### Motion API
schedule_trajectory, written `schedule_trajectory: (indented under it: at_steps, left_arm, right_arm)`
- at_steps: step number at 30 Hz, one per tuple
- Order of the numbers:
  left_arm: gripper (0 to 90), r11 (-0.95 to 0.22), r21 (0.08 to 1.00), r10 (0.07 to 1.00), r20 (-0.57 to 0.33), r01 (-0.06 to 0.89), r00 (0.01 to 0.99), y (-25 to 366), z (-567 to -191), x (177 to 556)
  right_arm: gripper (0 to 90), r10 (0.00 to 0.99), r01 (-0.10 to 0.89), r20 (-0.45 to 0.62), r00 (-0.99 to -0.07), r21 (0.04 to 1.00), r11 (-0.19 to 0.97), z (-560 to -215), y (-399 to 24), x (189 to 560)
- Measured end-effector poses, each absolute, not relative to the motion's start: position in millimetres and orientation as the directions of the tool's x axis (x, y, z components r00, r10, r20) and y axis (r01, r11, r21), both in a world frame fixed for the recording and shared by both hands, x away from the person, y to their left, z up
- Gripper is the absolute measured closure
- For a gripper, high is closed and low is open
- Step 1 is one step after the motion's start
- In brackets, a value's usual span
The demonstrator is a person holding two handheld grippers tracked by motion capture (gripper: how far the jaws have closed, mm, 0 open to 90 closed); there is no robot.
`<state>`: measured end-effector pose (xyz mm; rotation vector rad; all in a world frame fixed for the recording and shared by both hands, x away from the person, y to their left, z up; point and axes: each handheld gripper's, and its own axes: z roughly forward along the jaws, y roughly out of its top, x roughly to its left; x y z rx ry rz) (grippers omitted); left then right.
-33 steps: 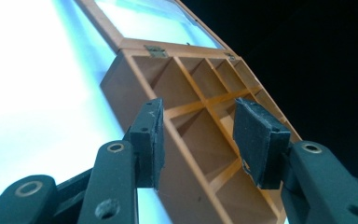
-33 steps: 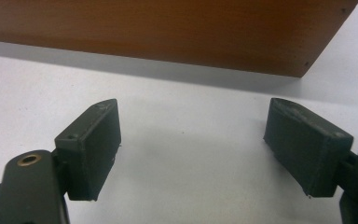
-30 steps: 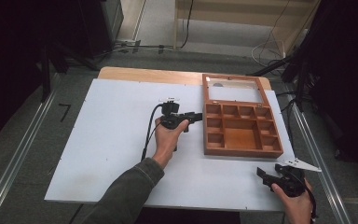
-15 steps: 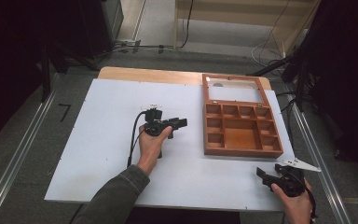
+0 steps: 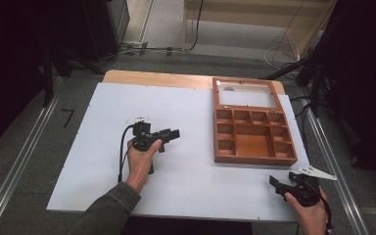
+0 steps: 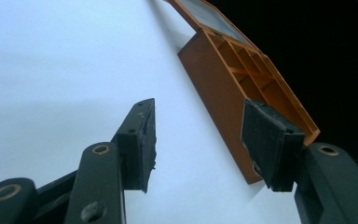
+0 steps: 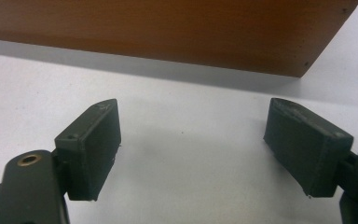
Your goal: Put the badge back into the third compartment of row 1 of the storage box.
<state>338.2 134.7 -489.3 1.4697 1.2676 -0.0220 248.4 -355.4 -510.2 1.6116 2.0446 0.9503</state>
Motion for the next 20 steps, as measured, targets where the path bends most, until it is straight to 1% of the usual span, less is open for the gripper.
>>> schedule_trajectory:
  at_steps: [12, 17, 20]
  left_arm:
    - [45.1, 0.274, 0.684, 0.687, -0.631, 0.676, 0.361, 178, -495, 318]
    - [45.0, 0.285, 0.684, 0.697, -0.629, 0.672, 0.345, 189, -497, 311]
    - [43.1, 0.288, 0.683, 0.701, -0.628, 0.672, 0.338, 194, -497, 307]
  right_arm:
    - [16.9, 0.953, 0.702, 0.117, -0.279, 0.702, 0.119, -510, -355, 248]
    - [16.9, 0.953, 0.702, 0.117, -0.279, 0.702, 0.12, -510, -355, 248]
    - [16.9, 0.954, 0.703, 0.115, -0.277, 0.701, 0.119, -510, -355, 249]
